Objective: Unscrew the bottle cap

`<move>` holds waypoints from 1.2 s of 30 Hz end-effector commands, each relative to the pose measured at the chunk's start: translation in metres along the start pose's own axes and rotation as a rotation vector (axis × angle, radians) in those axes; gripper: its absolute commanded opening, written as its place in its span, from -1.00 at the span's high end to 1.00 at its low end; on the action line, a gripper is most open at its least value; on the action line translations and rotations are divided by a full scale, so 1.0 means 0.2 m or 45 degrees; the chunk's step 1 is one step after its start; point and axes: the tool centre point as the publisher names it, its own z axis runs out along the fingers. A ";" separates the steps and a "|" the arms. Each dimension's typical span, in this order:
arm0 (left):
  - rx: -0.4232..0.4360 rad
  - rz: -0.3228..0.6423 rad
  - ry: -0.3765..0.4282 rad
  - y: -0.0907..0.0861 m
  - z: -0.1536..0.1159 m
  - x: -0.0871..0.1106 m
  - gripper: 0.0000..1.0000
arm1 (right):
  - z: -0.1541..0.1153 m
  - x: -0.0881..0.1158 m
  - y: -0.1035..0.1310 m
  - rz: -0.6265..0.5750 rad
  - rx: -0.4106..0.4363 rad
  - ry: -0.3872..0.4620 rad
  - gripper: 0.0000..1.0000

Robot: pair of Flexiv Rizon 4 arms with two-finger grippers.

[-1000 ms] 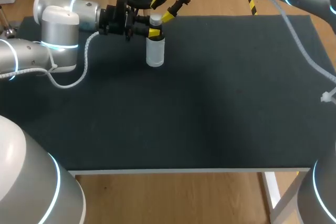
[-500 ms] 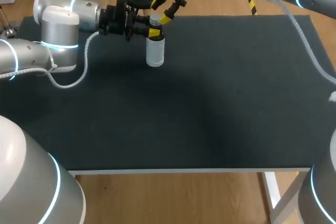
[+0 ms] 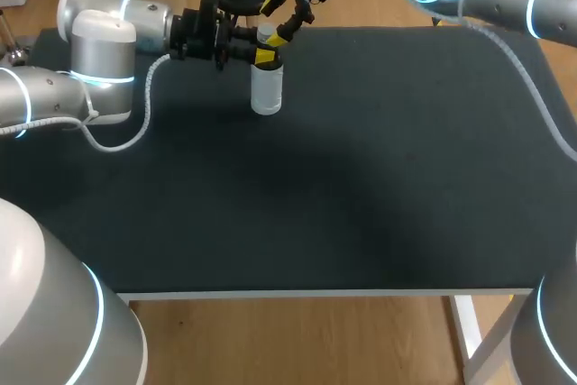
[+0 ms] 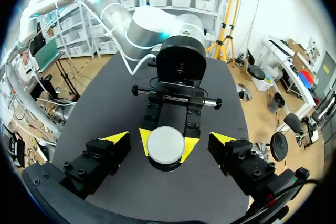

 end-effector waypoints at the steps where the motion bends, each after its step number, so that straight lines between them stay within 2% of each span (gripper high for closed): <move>1: 0.001 0.000 0.002 0.00 0.00 0.00 1.00 | 0.00 0.01 -0.02 0.001 -0.013 -0.040 -1.00; 18: 0.001 0.000 0.002 0.00 0.00 0.00 1.00 | 0.00 -0.06 -0.02 0.000 -0.030 0.043 -1.00; 36: 0.001 0.000 0.002 0.00 0.00 0.00 1.00 | 0.03 -0.05 -0.02 0.004 -0.026 0.080 -1.00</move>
